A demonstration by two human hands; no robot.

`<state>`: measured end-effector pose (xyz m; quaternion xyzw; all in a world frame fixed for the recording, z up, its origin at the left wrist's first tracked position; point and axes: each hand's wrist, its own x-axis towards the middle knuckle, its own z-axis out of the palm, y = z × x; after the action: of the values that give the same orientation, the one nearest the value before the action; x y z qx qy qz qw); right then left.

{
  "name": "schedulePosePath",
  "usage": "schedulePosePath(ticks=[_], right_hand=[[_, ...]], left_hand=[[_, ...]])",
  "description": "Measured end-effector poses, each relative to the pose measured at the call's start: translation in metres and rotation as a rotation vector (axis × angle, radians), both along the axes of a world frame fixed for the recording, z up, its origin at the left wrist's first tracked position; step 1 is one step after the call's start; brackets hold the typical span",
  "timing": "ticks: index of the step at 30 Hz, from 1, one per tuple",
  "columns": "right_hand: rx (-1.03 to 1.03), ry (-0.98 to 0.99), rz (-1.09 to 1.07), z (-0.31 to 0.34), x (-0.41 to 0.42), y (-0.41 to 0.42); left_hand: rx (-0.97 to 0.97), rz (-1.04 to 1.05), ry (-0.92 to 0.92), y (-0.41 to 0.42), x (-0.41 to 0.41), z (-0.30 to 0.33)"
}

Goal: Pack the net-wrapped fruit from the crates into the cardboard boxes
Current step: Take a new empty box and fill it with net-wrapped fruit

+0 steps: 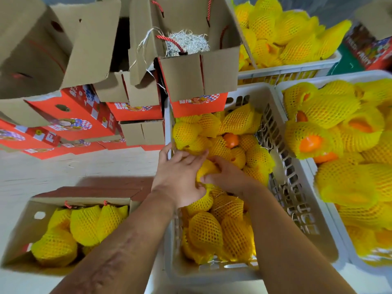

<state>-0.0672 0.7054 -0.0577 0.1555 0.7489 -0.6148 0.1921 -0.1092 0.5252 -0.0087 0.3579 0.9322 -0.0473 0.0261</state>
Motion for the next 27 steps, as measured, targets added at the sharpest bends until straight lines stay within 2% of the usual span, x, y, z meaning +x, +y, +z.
schedulePosePath(ticks=[2,4,6,7,8,10,11,13,15,19,22,25,27], right_hand=[[-0.113,-0.028,-0.044,0.005,-0.001,0.007],[-0.163,-0.012,0.002,0.009,0.000,0.010],[-0.125,0.008,-0.097,0.008,0.001,0.015],[-0.003,0.014,-0.174,0.002,0.001,0.021],[0.216,0.006,-0.195,-0.005,0.001,0.028],[0.721,-0.152,-0.047,-0.022,0.007,0.032],[0.856,-0.223,0.038,-0.030,0.010,0.029],[0.962,-0.281,0.138,-0.043,0.011,0.014],[1.017,-0.268,0.147,-0.050,0.008,0.003],[1.016,-0.170,0.068,-0.043,0.015,0.013],[0.970,-0.128,-0.054,-0.016,0.019,0.019],[0.578,0.003,-0.252,0.027,0.029,0.016],[0.291,0.116,-0.365,0.060,0.041,-0.001]], left_hand=[[0.006,-0.006,-0.017,0.000,-0.001,0.002],[0.037,0.000,-0.020,-0.001,-0.003,0.002],[0.053,0.023,-0.020,0.000,-0.004,0.000],[0.060,0.037,-0.011,0.001,-0.003,-0.001],[0.072,0.049,0.002,0.002,-0.003,-0.001],[0.114,0.074,0.007,0.004,-0.001,-0.001],[0.137,0.087,0.008,0.005,0.000,0.000],[0.161,0.105,0.016,0.005,0.001,0.000],[0.168,0.112,0.016,0.005,0.002,0.001],[0.234,0.136,-0.016,0.006,-0.001,0.000],[0.399,0.166,-0.049,0.003,0.000,-0.003],[0.618,0.217,-0.190,-0.001,0.000,0.000],[0.864,0.214,-0.297,-0.007,0.006,0.004]])
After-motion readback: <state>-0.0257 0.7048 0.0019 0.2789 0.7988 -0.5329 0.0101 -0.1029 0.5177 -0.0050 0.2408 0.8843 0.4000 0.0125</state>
